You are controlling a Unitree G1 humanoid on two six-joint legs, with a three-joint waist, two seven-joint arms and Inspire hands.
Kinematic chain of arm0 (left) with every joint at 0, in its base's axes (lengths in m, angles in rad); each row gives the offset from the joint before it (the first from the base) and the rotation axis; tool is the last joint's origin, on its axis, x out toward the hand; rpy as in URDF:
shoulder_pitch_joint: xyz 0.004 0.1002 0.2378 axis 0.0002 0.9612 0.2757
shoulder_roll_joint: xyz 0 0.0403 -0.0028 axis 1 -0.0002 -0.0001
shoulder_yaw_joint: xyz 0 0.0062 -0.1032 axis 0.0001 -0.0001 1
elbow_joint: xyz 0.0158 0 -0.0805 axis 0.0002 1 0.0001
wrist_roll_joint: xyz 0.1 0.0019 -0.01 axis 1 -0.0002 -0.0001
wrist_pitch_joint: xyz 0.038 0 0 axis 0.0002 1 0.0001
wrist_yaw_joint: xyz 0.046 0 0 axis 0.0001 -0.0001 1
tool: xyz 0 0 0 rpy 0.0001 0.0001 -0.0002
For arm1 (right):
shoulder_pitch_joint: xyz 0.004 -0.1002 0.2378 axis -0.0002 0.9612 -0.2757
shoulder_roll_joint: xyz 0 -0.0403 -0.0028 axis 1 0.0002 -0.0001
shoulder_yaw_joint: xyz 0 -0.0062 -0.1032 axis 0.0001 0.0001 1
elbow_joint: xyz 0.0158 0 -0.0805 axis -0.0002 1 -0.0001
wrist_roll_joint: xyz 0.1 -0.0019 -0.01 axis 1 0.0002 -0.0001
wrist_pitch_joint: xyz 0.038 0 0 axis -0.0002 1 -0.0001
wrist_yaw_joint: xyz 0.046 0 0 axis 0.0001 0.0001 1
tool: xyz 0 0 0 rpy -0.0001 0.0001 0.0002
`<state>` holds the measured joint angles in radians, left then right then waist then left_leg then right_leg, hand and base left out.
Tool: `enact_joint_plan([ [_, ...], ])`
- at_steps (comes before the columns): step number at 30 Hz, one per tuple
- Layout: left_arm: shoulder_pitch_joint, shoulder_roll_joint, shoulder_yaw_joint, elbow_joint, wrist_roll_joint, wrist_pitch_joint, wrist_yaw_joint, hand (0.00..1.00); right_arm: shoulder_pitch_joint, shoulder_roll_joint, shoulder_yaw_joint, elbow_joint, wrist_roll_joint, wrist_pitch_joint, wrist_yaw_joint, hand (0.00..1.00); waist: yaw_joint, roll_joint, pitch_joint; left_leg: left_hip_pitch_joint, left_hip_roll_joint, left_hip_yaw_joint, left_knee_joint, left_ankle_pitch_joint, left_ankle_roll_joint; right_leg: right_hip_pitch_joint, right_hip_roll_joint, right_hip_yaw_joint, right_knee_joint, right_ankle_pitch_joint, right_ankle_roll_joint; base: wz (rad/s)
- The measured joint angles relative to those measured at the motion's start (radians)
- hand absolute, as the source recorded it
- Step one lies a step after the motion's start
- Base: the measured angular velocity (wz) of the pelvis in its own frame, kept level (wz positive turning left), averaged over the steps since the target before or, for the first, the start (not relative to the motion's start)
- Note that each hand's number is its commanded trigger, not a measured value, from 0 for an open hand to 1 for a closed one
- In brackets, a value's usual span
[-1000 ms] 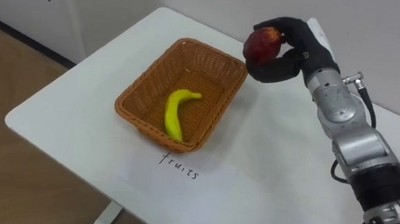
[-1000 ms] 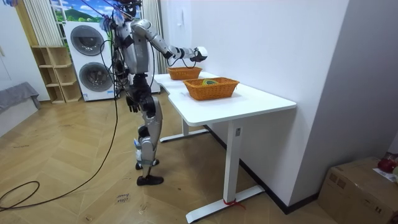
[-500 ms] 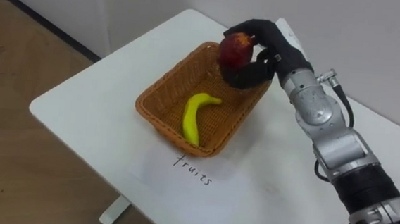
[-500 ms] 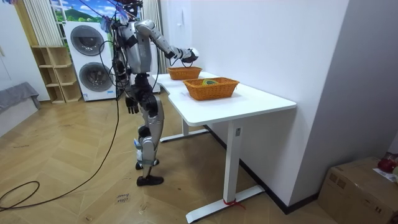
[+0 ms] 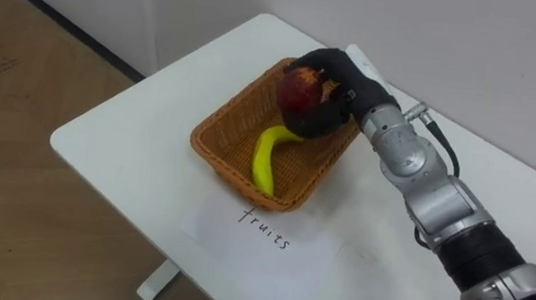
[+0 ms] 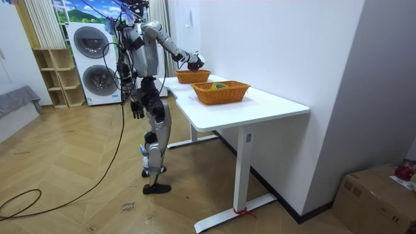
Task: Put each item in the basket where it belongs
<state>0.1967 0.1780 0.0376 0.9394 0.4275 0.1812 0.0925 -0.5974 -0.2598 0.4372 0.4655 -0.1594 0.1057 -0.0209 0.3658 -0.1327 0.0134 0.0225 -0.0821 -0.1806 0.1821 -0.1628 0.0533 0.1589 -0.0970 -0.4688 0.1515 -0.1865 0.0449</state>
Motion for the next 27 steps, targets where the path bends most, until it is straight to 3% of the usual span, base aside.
enact_joint_plan([
  [5, -0.003, 0.0, -0.001, 0.0, 0.0, 0.003, 0.0, 0.0, 0.0, 0.0, 0.012, 0.0, -0.003, 0.006, 0.002, 0.56, 0.0, 0.0, 0.0, 0.0, 0.0, 0.0, 0.0, 0.0, 0.0, 0.0, 0.0, 0.0, 0.0, 0.0, 0.0, 0.0],
  [6, -0.003, 0.0, -0.001, 0.0, 0.0, 0.003, 0.001, 0.0, 0.0, 0.0, 0.012, 0.0, -0.003, 0.006, 0.002, 0.33, 0.001, 0.0, -0.0001, 0.0, 0.0, 0.0, 0.0, 0.0, 0.0, 0.0, -0.001, 0.0, 0.0, 0.0, 0.0, 0.0],
  [7, -0.003, 0.0, -0.001, 0.0, 0.0, 0.003, 0.001, 0.0, 0.0, 0.0, 0.012, 0.0, -0.003, 0.006, 0.002, 0.25, 0.001, 0.0, -0.0001, 0.001, 0.0, 0.0, 0.0, 0.0, 0.0, 0.0, -0.001, 0.0, 0.0, 0.0, 0.0, 0.0],
  [8, -0.003, 0.0, -0.001, 0.0, 0.0, 0.003, 0.001, 0.0, 0.0, 0.0, 0.012, 0.0, -0.004, 0.006, 0.002, 0.05, 0.001, 0.0, -0.0001, 0.001, 0.0, 0.0, 0.0, 0.0, 0.0, 0.0, -0.001, 0.0, 0.0, 0.0, 0.0, 0.0],
  [9, -0.003, 0.0, -0.001, 0.0, 0.0, 0.003, 0.001, 0.0, 0.0, 0.0, 0.012, 0.0, -0.004, 0.006, 0.002, 0.0, 0.001, 0.0, -0.0002, 0.003, 0.0, 0.0, 0.0, 0.0, 0.001, 0.0, -0.001, 0.0, 0.0, 0.0, 0.0, 0.0],
  [27, -0.001, 0.001, -0.001, 0.0, 0.001, 0.006, 0.006, 0.0, 0.0, 0.0, 0.014, 0.0, -0.003, 0.007, 0.002, 0.0, 0.001, -0.004, 0.0011, 0.005, -0.001, 0.002, 0.001, 0.001, 0.001, 0.003, -0.001, 0.0, 0.001, 0.0, 0.0, 0.0],
])
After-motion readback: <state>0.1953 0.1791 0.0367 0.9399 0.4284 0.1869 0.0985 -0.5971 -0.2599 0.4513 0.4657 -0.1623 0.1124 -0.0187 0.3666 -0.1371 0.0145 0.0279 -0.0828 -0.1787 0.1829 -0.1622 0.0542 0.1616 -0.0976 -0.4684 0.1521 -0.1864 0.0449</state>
